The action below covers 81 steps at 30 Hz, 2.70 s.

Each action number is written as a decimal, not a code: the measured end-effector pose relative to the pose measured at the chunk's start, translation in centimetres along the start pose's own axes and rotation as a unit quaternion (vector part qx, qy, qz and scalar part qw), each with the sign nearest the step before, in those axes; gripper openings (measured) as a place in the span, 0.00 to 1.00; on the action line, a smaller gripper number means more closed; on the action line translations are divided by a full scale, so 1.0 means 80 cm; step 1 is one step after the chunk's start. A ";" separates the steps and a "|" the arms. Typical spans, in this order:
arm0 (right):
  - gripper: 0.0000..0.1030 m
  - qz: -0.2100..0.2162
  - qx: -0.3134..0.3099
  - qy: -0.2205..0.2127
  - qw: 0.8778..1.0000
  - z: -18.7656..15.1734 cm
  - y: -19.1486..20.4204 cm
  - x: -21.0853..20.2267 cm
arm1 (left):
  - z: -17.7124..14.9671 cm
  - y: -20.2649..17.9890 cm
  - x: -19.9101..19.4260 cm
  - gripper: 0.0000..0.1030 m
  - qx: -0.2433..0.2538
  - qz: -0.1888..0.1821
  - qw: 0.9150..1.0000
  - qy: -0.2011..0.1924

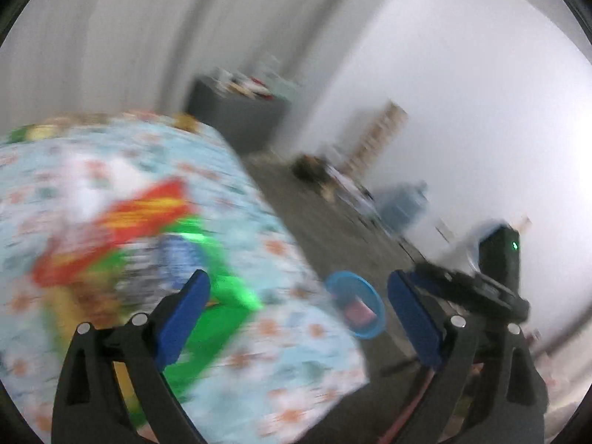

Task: Collect trash
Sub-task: 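Grasp the white drink bottle with left tool while right tool grasps green chip bag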

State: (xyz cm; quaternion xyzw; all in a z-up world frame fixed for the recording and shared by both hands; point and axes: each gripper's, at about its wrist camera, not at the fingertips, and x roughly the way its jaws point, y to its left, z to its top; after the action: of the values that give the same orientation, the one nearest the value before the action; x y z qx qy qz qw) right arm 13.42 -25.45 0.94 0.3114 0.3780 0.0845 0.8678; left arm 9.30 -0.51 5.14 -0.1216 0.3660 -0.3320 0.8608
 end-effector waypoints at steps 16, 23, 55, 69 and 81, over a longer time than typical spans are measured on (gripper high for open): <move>0.62 0.107 0.090 0.178 0.974 -0.086 0.122 0.227 | -0.057 0.169 -0.064 0.92 -0.139 0.097 0.985 -0.042; 0.15 0.127 0.147 0.157 0.968 -0.079 0.111 0.246 | -0.069 0.182 -0.066 0.92 -0.145 0.095 0.984 -0.043; 0.20 0.115 0.166 0.125 0.971 -0.085 0.042 0.148 | -0.096 0.118 0.013 0.64 -0.026 0.108 0.993 0.038; 0.04 0.100 0.180 0.097 0.974 -0.065 -0.006 0.109 | -0.081 0.150 -0.015 0.64 -0.085 0.086 0.993 0.002; 0.04 0.090 0.194 0.122 0.969 -0.076 -0.023 0.112 | -0.013 0.184 -0.005 0.64 -0.126 0.059 0.990 -0.021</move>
State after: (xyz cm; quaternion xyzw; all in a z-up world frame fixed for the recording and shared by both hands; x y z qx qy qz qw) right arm 15.20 -20.58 -8.76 0.4940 0.4601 0.1249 0.7271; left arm 15.44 10.87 -2.04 -0.2142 0.3937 -0.2291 0.8641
